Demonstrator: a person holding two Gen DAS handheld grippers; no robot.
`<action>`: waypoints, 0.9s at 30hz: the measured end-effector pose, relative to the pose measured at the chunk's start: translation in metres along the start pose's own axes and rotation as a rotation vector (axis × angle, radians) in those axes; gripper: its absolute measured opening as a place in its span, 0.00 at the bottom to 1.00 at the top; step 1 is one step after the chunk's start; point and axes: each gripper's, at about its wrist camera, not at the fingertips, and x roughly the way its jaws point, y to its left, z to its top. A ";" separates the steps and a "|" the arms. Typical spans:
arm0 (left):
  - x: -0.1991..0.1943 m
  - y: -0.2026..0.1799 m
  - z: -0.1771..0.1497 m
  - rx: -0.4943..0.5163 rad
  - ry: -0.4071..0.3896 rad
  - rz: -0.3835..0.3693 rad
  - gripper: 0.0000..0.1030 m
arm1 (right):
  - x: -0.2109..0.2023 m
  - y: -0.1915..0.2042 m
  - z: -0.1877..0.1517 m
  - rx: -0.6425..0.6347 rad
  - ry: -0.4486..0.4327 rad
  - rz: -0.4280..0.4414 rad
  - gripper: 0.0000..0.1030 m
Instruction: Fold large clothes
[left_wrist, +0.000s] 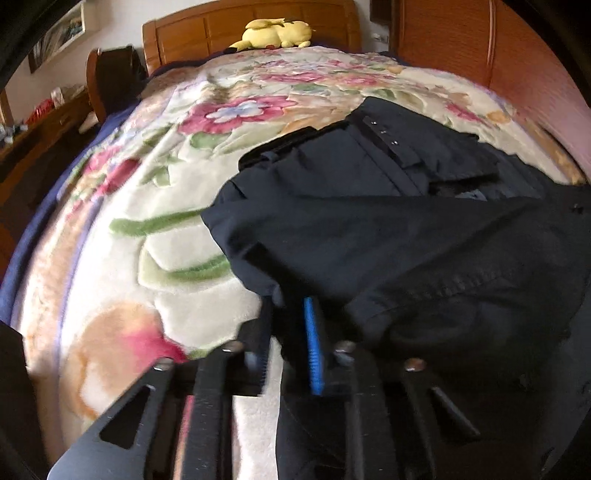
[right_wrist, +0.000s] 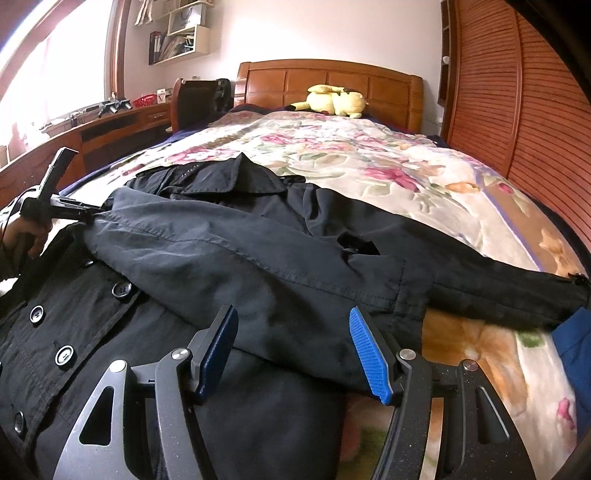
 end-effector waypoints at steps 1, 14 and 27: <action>-0.003 -0.002 0.001 0.007 -0.004 0.034 0.07 | 0.000 0.000 0.000 0.001 -0.002 0.000 0.63; -0.047 0.039 -0.002 -0.087 -0.134 0.132 0.02 | -0.002 0.000 -0.001 -0.004 -0.026 -0.016 0.63; -0.136 0.000 -0.038 -0.111 -0.280 0.030 0.42 | -0.002 -0.005 -0.001 0.024 -0.035 -0.022 0.63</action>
